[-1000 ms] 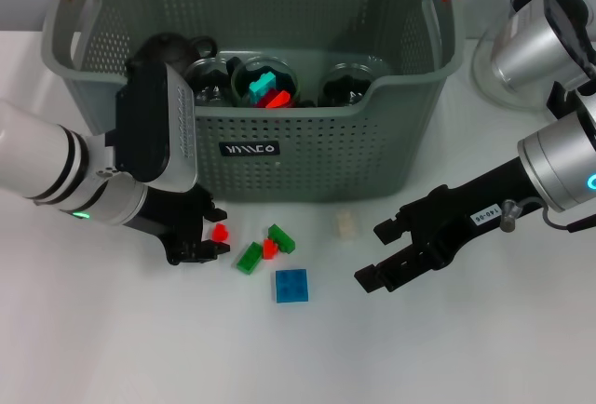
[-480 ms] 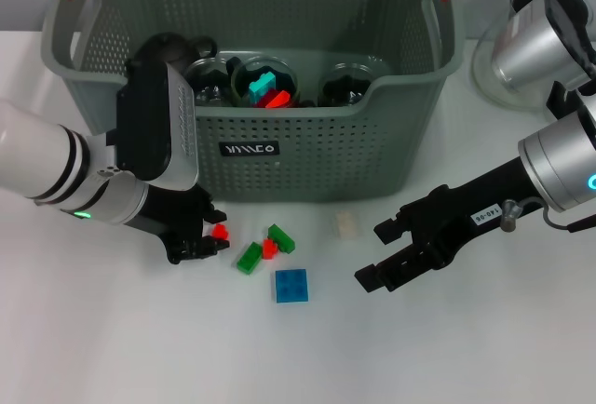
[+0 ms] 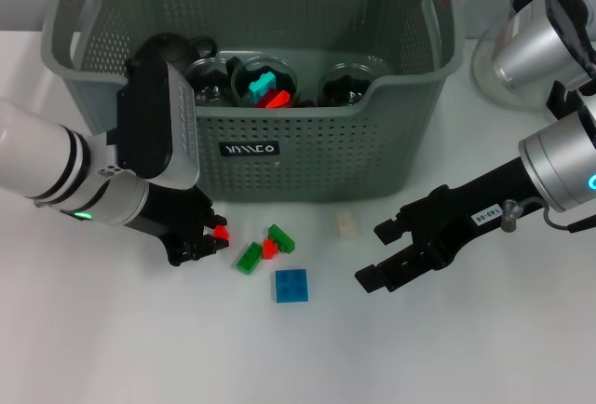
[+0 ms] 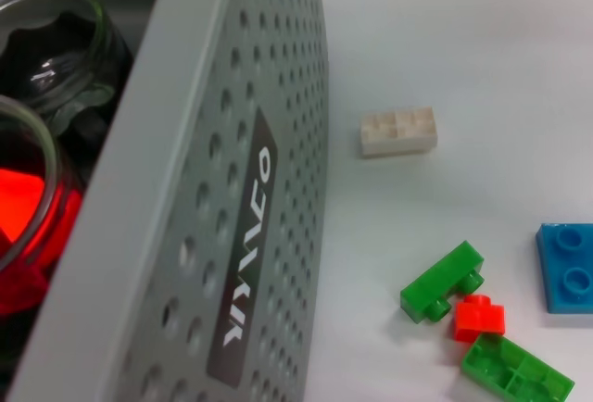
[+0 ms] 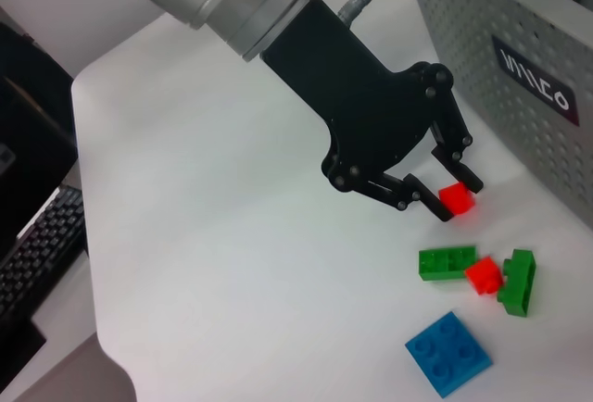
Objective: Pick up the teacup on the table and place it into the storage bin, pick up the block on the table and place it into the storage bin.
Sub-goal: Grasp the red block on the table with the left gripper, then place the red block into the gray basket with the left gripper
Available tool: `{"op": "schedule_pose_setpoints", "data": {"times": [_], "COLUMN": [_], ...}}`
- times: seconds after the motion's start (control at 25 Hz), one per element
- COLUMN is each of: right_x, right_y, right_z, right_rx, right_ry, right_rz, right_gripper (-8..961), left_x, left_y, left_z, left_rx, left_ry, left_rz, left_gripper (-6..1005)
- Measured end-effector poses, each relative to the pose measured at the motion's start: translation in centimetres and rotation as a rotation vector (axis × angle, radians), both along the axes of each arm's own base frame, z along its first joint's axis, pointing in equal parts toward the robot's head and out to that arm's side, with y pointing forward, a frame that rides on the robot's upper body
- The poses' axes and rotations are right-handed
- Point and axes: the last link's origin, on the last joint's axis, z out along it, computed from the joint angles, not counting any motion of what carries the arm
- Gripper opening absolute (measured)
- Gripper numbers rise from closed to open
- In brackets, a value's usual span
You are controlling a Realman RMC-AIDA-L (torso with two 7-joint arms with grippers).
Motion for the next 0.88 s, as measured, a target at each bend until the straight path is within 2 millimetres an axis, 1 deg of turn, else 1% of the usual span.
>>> {"op": "schedule_pose_setpoints", "data": {"times": [0.32,0.52,0.68,0.88], "right_x": [0.0,0.1,0.1,0.1], "right_y": [-0.1,-0.1,0.0,0.0], "right_z": [0.0,0.0,0.1,0.2], "right_rx": [-0.002,-0.003,-0.002,-0.002], "right_ry": [0.000,-0.001,-0.002,-0.003], "right_rz": [-0.001,-0.001,-0.001,0.001], "right_gripper": [928,929,928,928], "left_x": [0.4,0.8,1.2,2.5], "left_y": [0.0,-0.5,-1.8,-4.1], "left_z": [0.4,1.1,2.8,5.4], "left_rx": [0.007,-0.013,-0.021,-0.093], "left_ry": [-0.015,-0.032,-0.082,-0.241], "left_rz": [0.014,0.048,0.104,0.163], "left_gripper": [230,236,240,246]}}
